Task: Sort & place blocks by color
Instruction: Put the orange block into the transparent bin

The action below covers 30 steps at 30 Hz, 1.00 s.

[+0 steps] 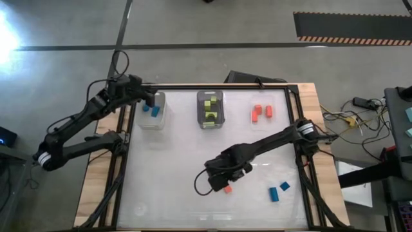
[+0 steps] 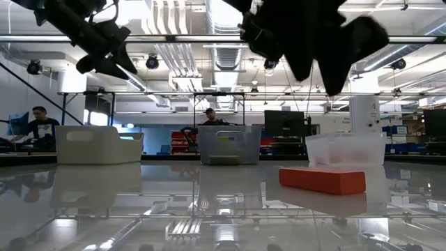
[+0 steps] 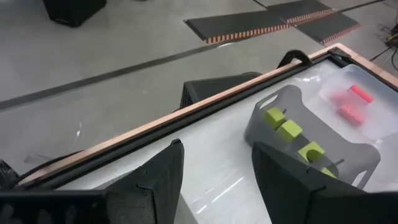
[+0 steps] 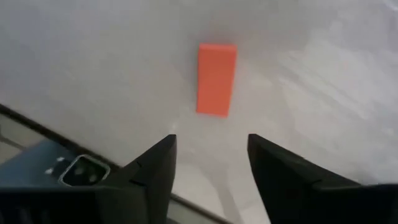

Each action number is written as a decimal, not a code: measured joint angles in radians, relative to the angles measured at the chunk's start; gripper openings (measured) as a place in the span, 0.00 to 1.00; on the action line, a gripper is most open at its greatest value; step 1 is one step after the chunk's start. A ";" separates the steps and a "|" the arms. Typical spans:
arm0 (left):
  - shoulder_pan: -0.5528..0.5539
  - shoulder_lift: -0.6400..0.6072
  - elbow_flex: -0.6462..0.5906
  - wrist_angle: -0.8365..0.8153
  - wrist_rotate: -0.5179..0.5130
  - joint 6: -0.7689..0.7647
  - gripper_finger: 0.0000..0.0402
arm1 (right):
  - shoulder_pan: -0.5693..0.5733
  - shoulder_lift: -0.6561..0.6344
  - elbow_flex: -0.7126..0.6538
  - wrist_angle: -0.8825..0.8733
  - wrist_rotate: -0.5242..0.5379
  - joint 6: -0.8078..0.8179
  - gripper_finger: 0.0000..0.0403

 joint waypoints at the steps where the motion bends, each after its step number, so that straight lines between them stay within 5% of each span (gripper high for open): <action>1: 0.000 0.005 0.000 0.000 0.000 0.000 0.43 | -0.004 0.009 0.000 -0.001 -0.003 -0.023 0.47; 9: 0.000 0.037 0.000 0.000 -0.001 0.000 0.43 | -0.002 0.134 0.012 0.018 -0.042 -0.122 0.63; 16: 0.000 0.046 0.000 0.000 -0.002 0.000 0.43 | -0.001 0.218 0.053 0.032 -0.061 -0.151 0.67; 30: 0.000 0.043 0.000 0.001 -0.002 0.000 0.43 | -0.001 0.245 0.052 0.043 -0.069 -0.132 0.36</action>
